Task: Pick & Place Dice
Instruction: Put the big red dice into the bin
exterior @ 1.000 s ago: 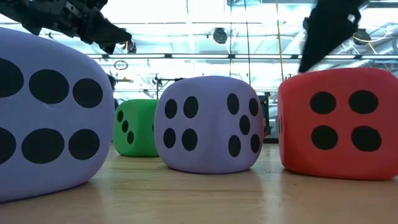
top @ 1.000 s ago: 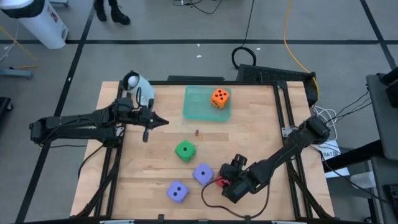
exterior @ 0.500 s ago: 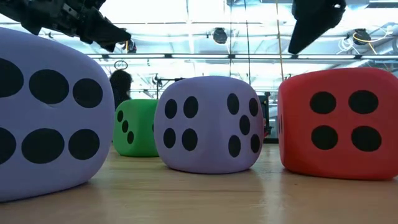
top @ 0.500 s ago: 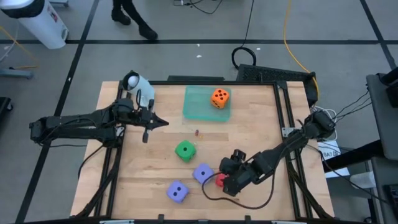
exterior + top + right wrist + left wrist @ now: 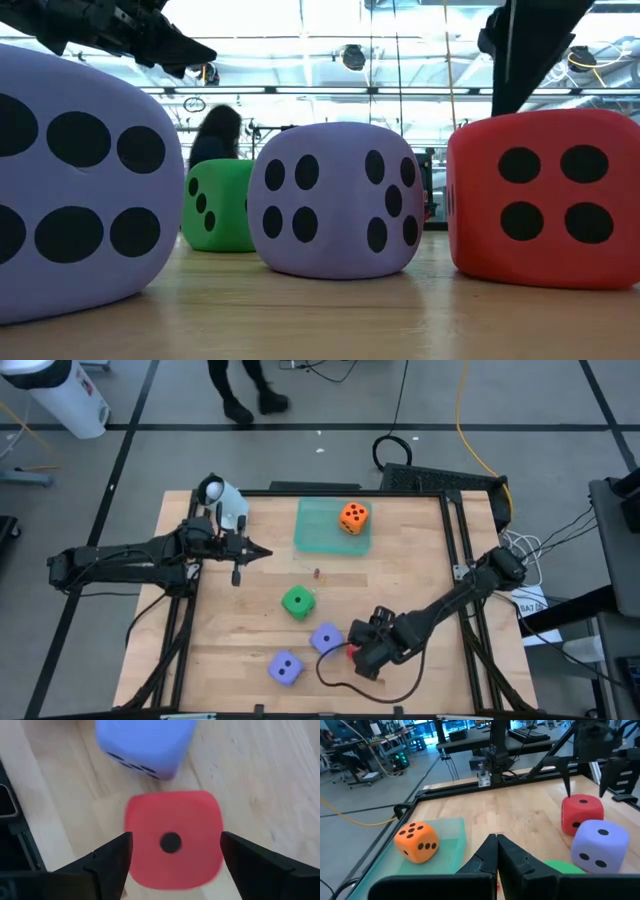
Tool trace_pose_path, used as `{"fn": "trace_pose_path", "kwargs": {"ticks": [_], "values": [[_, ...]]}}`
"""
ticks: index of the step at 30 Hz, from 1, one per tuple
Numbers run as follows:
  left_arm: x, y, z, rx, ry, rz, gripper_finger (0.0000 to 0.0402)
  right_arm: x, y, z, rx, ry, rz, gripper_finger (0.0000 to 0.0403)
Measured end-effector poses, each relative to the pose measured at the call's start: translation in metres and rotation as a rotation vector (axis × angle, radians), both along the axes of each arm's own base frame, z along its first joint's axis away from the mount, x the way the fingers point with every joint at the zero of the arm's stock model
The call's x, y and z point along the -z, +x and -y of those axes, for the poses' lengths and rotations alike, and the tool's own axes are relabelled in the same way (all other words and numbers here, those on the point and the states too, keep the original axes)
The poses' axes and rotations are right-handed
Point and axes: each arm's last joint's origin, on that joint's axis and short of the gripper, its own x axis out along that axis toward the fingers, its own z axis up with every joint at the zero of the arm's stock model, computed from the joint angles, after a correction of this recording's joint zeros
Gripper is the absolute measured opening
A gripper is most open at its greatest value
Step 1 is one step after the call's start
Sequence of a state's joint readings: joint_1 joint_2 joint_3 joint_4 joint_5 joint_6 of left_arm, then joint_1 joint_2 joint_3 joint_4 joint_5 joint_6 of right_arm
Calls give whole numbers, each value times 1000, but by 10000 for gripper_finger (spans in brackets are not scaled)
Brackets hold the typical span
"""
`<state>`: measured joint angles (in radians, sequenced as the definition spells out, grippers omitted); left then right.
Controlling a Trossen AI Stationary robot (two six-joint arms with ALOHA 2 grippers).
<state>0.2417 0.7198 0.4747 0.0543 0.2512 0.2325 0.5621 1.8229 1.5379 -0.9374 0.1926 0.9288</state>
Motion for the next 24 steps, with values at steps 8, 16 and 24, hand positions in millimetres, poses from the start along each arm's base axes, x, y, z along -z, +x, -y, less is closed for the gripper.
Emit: {"fn": "trace_pose_path", "kwargs": {"ticks": [8, 16, 24], "values": [[0, 0, 0, -12, -8, -1, 5, 0, 4, 9, -4, 57, -44, 321], [0, 0, 0, -13, -12, 0, 5, -7, 7, 17, -26, 74, -28, 343], [-3, 1, -1, -17, 8, 33, 5, -9, 12, 25, -1, 216, -80, 333]]}}
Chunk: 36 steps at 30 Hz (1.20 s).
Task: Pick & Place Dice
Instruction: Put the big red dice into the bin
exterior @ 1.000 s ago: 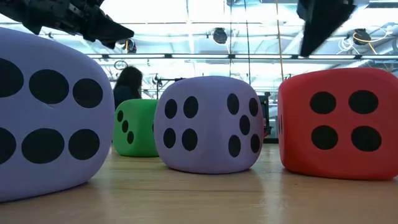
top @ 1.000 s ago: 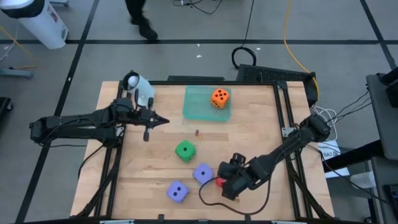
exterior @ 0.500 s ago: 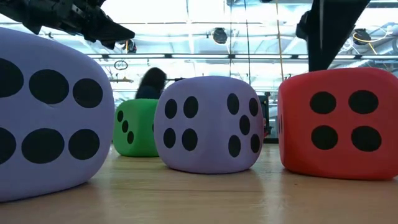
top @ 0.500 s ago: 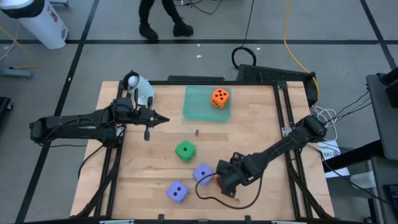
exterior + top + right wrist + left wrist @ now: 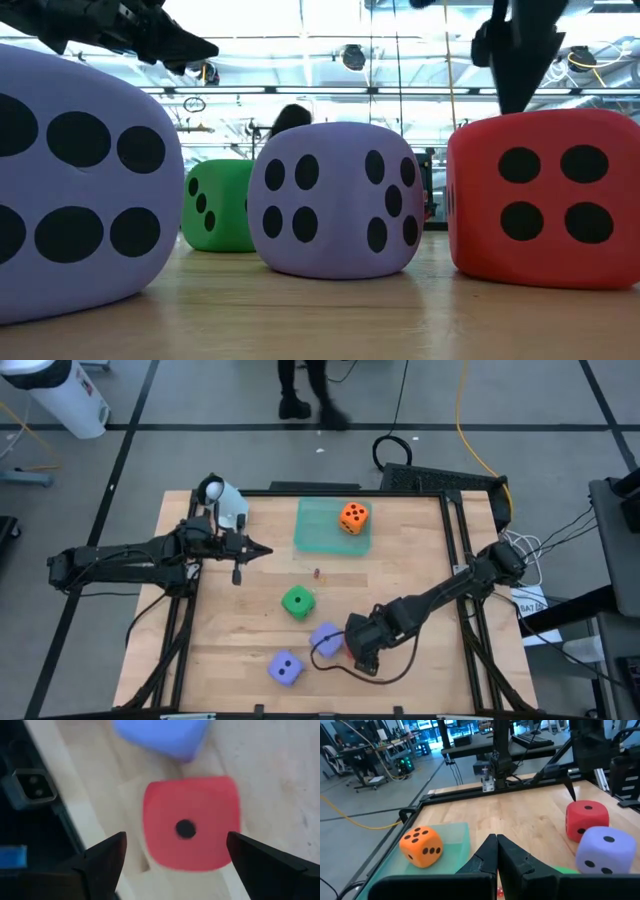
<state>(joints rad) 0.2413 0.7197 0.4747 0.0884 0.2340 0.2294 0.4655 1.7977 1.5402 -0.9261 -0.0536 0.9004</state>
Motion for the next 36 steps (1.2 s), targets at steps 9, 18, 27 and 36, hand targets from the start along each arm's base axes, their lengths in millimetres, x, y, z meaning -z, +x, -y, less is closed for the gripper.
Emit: {"fn": "trace_pose_path", "kwargs": {"ticks": [9, 18, 27, 36], "values": [[-2, 0, 0, 1, 13, 18, 5, 0, 0, -1, 30, 8, -2, 381], [-2, 0, 0, 0, 9, 18, 5, 13, -3, -14, 16, -125, 11, 393], [-1, 0, 0, 0, 5, 12, 5, 42, 5, -24, -12, -144, -56, 398], [-1, 0, 0, 0, 0, 12, 5, 90, 18, -31, -94, -116, -161, 396]]}}
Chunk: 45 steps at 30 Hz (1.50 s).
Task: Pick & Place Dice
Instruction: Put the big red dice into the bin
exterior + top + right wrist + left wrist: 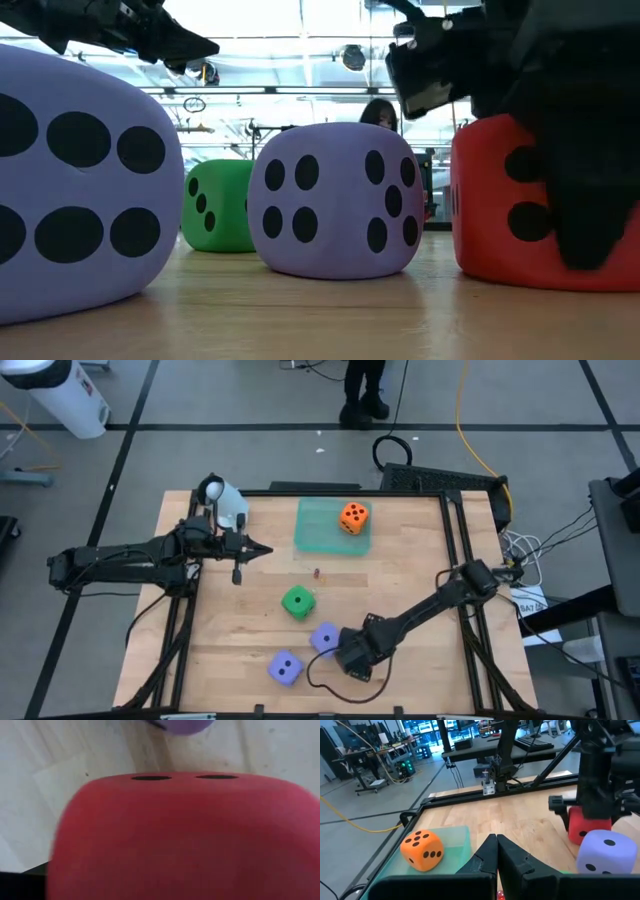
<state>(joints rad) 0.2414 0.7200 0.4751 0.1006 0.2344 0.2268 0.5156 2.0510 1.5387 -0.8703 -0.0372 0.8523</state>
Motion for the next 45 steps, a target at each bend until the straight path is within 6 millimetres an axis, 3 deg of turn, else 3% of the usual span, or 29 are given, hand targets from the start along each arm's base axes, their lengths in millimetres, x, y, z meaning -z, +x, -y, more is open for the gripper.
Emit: {"fn": "trace_pose_path", "kwargs": {"ticks": [5, 9, 12, 19, 24, 30, 36, 45], "values": [[1, 0, 0, 0, -4, -6, 5, 12, 3, -1, -40, 51, -51, 388], [1, 0, 0, -1, -5, -7, 5, 6, 3, 2, -73, 46, -31, 360], [1, 0, 0, -3, -24, -12, 5, -9, -1, 7, -105, 30, -6, 360], [4, -1, 0, -4, -33, -43, 5, -73, -18, 43, -123, -56, 82, 360], [4, -1, 0, 0, -12, -38, 5, -119, -30, 81, -130, -181, 226, 359], [-1, 0, 0, 3, 23, 6, 5, -149, -31, 140, -61, -381, 339, 359], [-6, 1, 0, -3, -3, 65, 5, -147, -19, 204, -92, -462, 305, 359], [5, 1, -5, -124, -27, -48, 5, -126, 2, 290, -246, -459, 343, 358]]}}
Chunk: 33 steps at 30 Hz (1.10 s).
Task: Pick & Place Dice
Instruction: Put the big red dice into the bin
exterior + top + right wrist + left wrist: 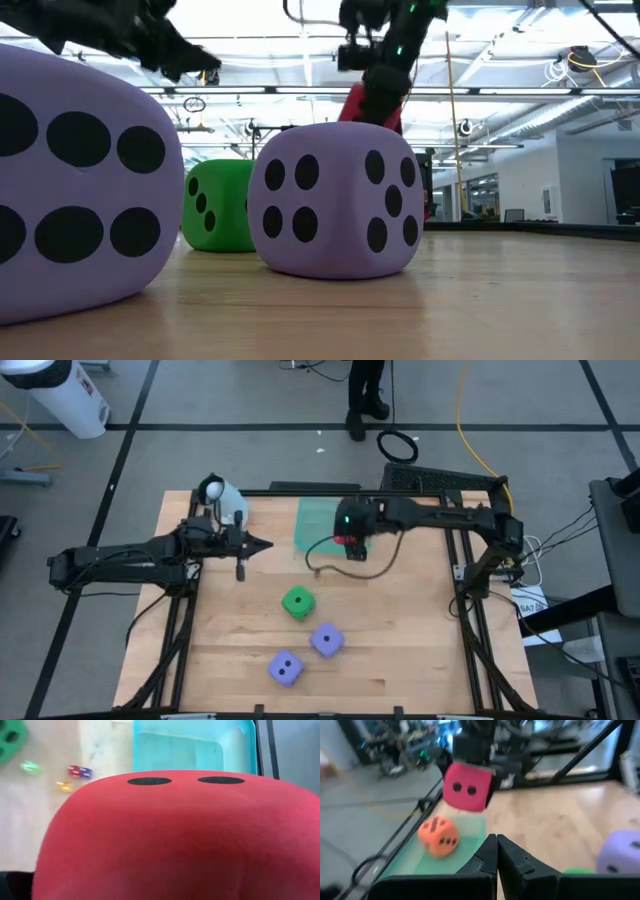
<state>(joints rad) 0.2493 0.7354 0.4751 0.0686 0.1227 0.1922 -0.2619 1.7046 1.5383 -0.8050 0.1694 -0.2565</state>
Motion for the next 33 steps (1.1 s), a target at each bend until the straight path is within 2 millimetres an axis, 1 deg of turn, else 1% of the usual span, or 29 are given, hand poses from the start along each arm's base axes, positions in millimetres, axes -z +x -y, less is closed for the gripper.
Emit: {"fn": "trace_pose_path", "kwargs": {"ticks": [5, 6, 8, 12, 16, 19, 23, 27, 30, 33], "values": [[21, 17, -13, -37, -34, -124, 5, 21, 9, 43, -149, -37, 0, 358], [23, 21, -16, -47, -37, -120, 5, 25, 11, 50, -180, -46, -3, 358], [26, 29, -23, -65, -40, -105, 5, 32, 15, 62, -211, -88, 2, 358], [37, 41, -36, -84, -63, -95, 5, 49, 19, 78, -186, -85, -4, 358], [46, 51, -52, -108, -110, -69, 5, 54, 22, 83, -171, -59, 18, 358], [50, 59, -65, -124, -139, -81, 5, 57, 26, 83, -189, -38, 50, 369], [52, 70, -79, -139, -182, -96, 5, 51, 31, 83, -209, -49, 130, 389], [49, 83, -89, -135, -193, -110, 5, 48, 35, 84, -192, -65, 185, 393], [44, 92, -97, -139, -190, -124, 5, 47, 36, 83, -199, -26, 221, 396], [37, 102, -103, -137, -187, -134, 5, 50, 37, 85, -191, -15, 219, 397]]}}
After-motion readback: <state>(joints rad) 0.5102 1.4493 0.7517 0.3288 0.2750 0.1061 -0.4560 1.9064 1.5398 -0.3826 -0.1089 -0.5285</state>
